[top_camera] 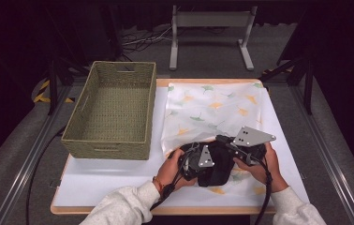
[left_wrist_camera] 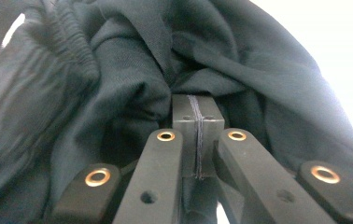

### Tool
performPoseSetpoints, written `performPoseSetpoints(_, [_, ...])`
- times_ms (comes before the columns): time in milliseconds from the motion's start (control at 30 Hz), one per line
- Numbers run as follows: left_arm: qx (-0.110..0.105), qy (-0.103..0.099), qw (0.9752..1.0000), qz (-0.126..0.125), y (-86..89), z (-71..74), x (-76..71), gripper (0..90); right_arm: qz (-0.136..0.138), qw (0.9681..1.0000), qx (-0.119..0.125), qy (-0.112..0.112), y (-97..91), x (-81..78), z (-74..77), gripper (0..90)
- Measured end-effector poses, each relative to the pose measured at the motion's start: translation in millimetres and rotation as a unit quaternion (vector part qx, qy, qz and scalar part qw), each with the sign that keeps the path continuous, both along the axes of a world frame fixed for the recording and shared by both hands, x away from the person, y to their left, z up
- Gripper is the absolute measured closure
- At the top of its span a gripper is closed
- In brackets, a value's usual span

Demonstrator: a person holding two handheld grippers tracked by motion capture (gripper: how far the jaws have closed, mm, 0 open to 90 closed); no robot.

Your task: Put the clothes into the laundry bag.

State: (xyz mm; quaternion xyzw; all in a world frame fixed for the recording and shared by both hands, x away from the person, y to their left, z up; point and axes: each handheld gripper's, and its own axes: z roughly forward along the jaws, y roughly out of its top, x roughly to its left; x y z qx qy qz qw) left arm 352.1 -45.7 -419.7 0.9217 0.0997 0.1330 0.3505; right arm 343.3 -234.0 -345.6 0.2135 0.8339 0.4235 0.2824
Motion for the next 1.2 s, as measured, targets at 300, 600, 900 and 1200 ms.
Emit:
performPoseSetpoints(300, [0.009,-0.017,0.9997,0.015,-12.6,-9.4,9.8,89.7,-0.003,1.0000,-0.002,0.002,-0.2,0.4,-0.6,88.4])
performPoseSetpoints(600, [0.004,-0.033,0.9990,0.030,-20.0,-11.3,19.5,89.8,-0.008,0.9999,0.000,0.008,-1.5,1.9,-1.4,88.4])
performPoseSetpoints(900, [-0.029,-0.033,0.9990,0.013,11.1,12.1,2.7,84.3,-0.015,0.9998,0.000,0.011,-4.8,2.6,-1.9,88.4])
performPoseSetpoints(1200, [-0.038,-0.021,0.9969,0.066,79.0,16.6,-5.0,71.7,-0.016,0.9998,-0.004,0.008,-3.4,1.2,-1.2,88.3])
